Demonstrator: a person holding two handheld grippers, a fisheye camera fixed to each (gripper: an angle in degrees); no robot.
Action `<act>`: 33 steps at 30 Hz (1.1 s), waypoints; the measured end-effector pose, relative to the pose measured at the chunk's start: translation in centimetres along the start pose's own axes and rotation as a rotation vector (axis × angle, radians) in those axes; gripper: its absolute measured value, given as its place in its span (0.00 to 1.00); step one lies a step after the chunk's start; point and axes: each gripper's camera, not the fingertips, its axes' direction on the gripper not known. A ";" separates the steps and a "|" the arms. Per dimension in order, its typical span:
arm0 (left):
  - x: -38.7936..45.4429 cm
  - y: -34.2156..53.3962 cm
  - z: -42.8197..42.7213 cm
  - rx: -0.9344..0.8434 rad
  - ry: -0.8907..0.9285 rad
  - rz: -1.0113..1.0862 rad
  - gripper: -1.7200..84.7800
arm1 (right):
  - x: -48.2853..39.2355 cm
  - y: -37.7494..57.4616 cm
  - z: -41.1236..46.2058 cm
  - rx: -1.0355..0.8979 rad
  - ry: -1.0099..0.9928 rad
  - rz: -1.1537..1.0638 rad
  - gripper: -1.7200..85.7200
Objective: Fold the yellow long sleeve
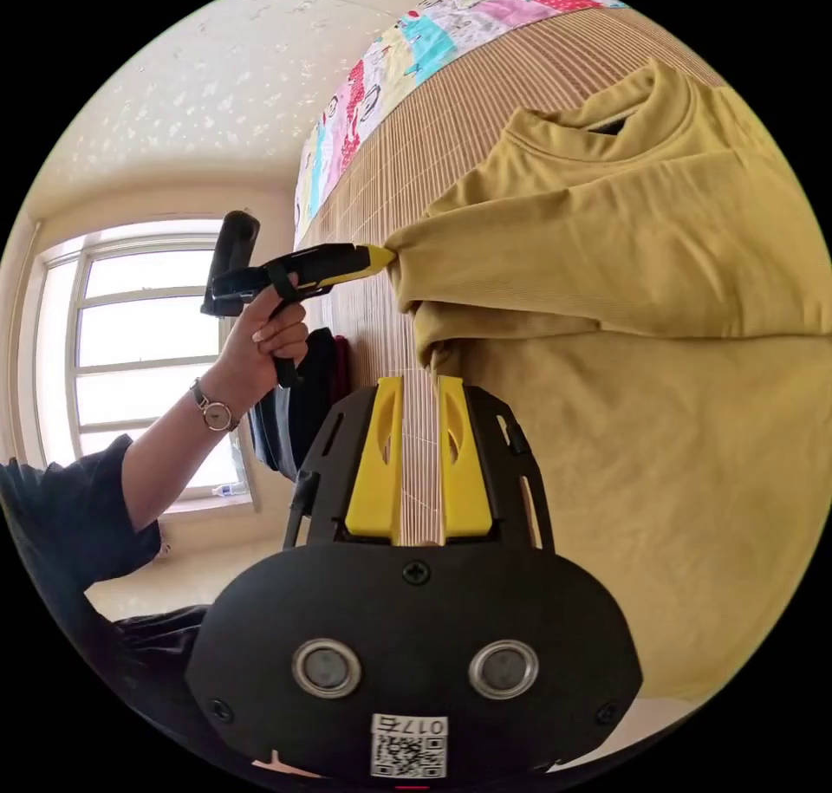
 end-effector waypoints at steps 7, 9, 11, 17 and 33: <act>-2.8 -3.1 -0.6 -0.035 0.000 -0.005 0.01 | 0.9 -2.4 1.7 0.027 -0.029 0.164 0.07; -4.0 -3.7 -0.5 -0.035 0.013 -0.036 0.01 | 1.0 -0.9 1.0 0.060 -0.109 0.191 0.05; -5.8 -4.3 -0.3 -0.016 0.063 -0.096 0.01 | 1.0 1.0 0.2 0.095 -0.156 0.186 0.05; -8.3 -3.9 1.7 0.059 0.140 -0.237 0.02 | 3.9 4.3 1.4 0.028 -0.056 0.390 0.03; -2.9 13.0 8.7 0.105 0.069 -0.347 0.16 | 9.6 9.0 -11.4 -0.019 0.258 0.240 0.02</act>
